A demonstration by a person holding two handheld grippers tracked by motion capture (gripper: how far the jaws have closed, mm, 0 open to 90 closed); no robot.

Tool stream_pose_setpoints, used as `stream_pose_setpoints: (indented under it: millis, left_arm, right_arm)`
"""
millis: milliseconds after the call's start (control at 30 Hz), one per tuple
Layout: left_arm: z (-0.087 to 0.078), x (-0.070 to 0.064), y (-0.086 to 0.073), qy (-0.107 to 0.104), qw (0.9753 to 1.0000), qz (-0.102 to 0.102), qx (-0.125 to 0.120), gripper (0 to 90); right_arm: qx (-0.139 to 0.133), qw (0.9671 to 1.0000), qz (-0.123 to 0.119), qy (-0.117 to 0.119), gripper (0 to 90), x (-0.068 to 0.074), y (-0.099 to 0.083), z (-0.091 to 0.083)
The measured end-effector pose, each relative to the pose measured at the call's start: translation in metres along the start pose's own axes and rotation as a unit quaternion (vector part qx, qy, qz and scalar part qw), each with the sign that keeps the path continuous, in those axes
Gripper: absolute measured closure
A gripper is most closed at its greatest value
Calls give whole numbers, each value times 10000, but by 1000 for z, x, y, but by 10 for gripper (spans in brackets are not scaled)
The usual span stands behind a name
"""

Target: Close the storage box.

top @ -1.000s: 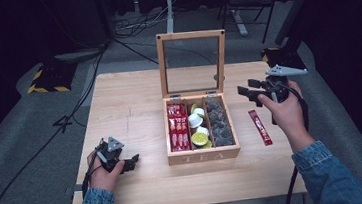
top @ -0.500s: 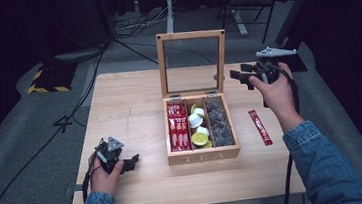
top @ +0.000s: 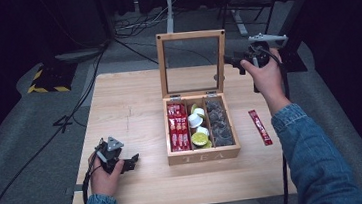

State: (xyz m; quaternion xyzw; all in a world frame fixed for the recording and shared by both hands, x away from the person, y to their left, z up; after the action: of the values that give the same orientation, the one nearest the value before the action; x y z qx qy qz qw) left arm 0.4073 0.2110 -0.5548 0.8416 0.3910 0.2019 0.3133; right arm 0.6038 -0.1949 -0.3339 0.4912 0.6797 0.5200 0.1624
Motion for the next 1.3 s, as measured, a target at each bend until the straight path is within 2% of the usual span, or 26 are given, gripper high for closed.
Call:
stream_pose_setpoints:
  millis: [67,133,200,500,733,800,1067,1300]
  left_arm:
    - [0,0,0,2,10000,6,7,145]
    - [0,0,0,0,10000,-1,2,145]
    - [0,0,0,3,10000,6,-8,145]
    - [0,0,0,-15,10000,12,-24,145]
    - [0,1,0,-28,10000,27,-10,143]
    - [0,0,0,-27,10000,4,-29,143]
    - [0,0,0,-24,10000,14,-24,143]
    - [0,0,0,-25,10000,13,-21,143]
  right_arm:
    - [-23,10000,84,42,443,-2,5,6]
    - [-7,10000,64,62,443,-4,9,12]
    - [-36,10000,-3,3,443,-7,14,18]
    - [-90,9998,11,-189,458,-14,24,42]
    - [-45,9999,113,-2,465,-18,25,59]
    - [-82,9997,213,64,470,-20,25,64]
    - [5,9992,324,216,486,-22,19,74]
    - [20,9993,324,188,498,-22,18,78]
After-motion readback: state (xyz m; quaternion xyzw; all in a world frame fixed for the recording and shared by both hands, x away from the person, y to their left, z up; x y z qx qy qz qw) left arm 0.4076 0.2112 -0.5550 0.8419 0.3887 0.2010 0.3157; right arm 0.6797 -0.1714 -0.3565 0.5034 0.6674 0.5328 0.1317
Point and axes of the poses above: each handheld gripper's, and its own axes: z roughly forward along the jaws, y roughly out of its top, x roughly to its left, the point moved 7 cm from there along z, roughly forward along the jaws, and after that the axes turned 10 degrees about z, right-handed, at the moved point
